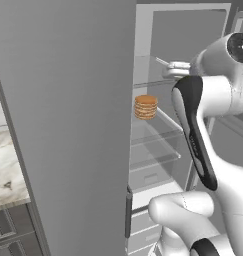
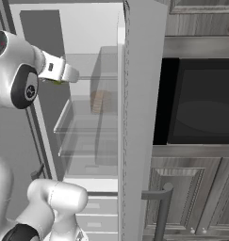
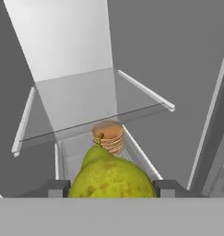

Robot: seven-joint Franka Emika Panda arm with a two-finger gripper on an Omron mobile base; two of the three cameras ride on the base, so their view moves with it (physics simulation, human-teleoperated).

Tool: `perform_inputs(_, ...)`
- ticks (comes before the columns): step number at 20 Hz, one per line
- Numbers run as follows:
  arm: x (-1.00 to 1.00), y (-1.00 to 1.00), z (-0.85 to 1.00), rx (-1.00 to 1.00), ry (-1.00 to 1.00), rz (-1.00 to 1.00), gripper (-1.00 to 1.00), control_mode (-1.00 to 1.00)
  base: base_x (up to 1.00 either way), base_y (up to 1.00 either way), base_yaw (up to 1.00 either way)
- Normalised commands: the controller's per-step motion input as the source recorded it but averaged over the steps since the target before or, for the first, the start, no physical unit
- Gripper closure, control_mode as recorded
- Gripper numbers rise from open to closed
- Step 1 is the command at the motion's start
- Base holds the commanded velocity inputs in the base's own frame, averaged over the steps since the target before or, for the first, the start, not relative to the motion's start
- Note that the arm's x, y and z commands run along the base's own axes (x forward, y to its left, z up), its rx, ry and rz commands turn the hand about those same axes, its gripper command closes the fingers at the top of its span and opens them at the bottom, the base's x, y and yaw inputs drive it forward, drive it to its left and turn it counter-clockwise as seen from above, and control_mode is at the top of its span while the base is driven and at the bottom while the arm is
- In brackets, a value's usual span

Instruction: Pick up the tangerine and pear from the fridge and place one fruit on each plate on the dining counter.

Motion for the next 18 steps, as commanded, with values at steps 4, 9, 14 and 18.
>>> perform_inputs(4,-1.00,0.18,0.00,0.07,0.38,-0.08,1.00,-1.00,0.00,0.00,0.00)
perform_inputs(9,-0.76,0.00,-0.35,0.07,0.38,-0.08,1.00,-1.00,0.00,0.00,0.00)
perform_inputs(14,-0.64,0.00,-0.60,0.02,0.40,-0.02,1.00,-1.00,0.00,0.00,0.00)
perform_inputs(18,-0.33,0.00,-0.82,0.00,0.31,0.00,1.00,-1.00,0.00,0.00,0.00)
